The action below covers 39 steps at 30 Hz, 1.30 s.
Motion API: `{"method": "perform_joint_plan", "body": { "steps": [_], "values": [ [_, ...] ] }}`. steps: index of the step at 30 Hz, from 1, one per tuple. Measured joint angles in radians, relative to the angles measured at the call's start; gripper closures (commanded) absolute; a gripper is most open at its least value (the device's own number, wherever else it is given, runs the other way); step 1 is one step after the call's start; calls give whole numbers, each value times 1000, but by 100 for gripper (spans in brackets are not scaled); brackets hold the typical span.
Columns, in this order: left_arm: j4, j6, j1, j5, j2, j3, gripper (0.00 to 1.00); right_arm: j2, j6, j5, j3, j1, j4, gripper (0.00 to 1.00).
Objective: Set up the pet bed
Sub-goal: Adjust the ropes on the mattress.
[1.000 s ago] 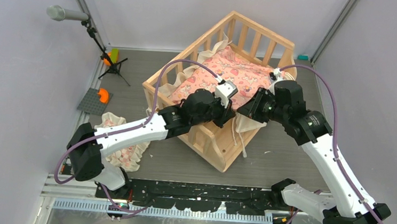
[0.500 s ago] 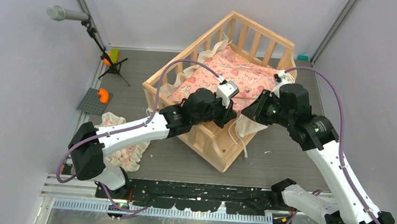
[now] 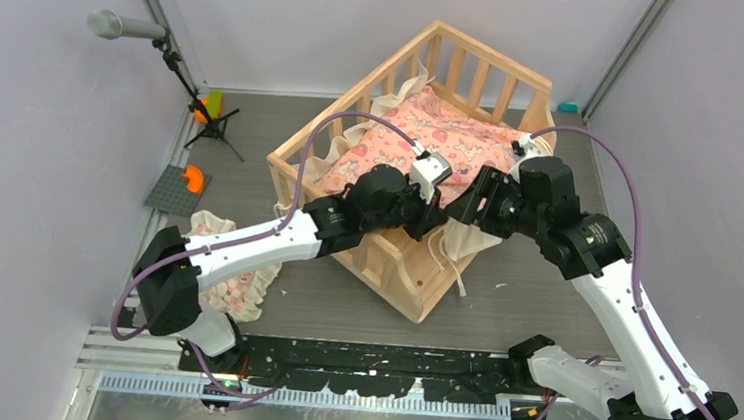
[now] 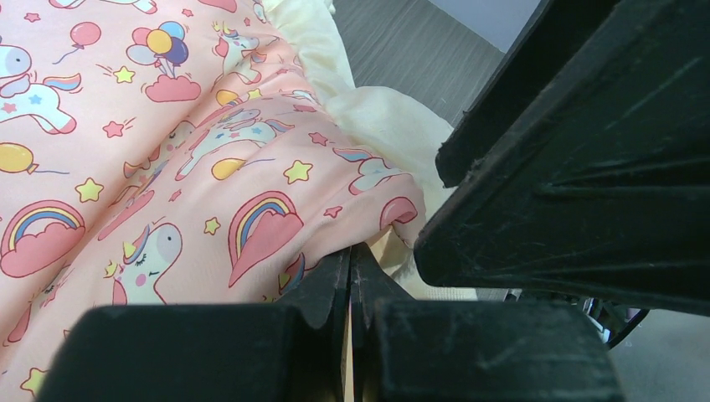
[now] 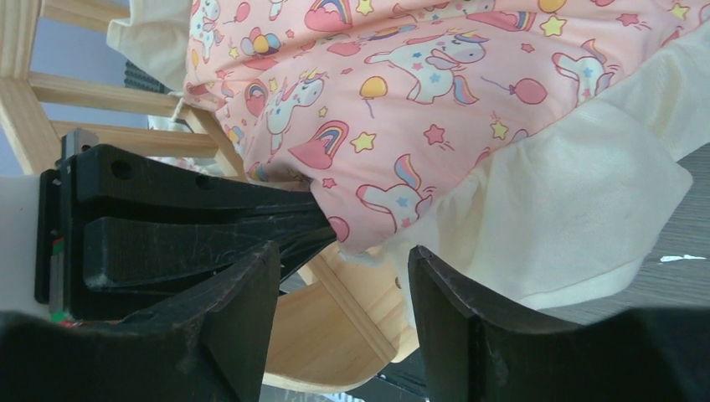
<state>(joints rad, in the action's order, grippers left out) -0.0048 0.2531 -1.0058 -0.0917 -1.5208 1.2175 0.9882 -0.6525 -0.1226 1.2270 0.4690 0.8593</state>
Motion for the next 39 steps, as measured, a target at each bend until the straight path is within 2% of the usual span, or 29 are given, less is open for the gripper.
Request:
{"method": "perform_joint_plan", "body": {
  "steps": [3, 5, 6, 12, 16, 17, 22, 24, 31, 39],
  "values": [
    [0, -1, 0, 0, 0, 0, 100, 11, 0, 22, 0, 0, 7, 37],
    [0, -2, 0, 0, 0, 0, 100, 28, -1, 28, 0, 0, 8, 41],
    [0, -3, 0, 0, 0, 0, 100, 42, -2, 28, 0, 0, 8, 45],
    [0, -3, 0, 1, 0, 0, 100, 90, -13, 17, 0, 0, -15, 88],
    [0, -8, 0, 2, 1, 0, 97, 87, -19, 21, 0, 0, -27, 97],
    [-1, -13, 0, 4, 2, -1, 95, 87, -19, 23, 0, 0, -28, 98],
    [-37, -55, 0, 27, 41, -16, 68, 87, -18, 29, 0, 0, -29, 99],
    [-63, -71, 0, 40, 78, -34, 62, 87, -18, 32, 0, 0, -29, 99],
    [-121, -148, 0, 42, 154, -51, 57, 87, -15, 34, 0, 0, -29, 99],
    [-174, -241, 2, -95, 114, -13, 48, 87, -11, 33, 0, 0, -28, 99]
  ]
}}
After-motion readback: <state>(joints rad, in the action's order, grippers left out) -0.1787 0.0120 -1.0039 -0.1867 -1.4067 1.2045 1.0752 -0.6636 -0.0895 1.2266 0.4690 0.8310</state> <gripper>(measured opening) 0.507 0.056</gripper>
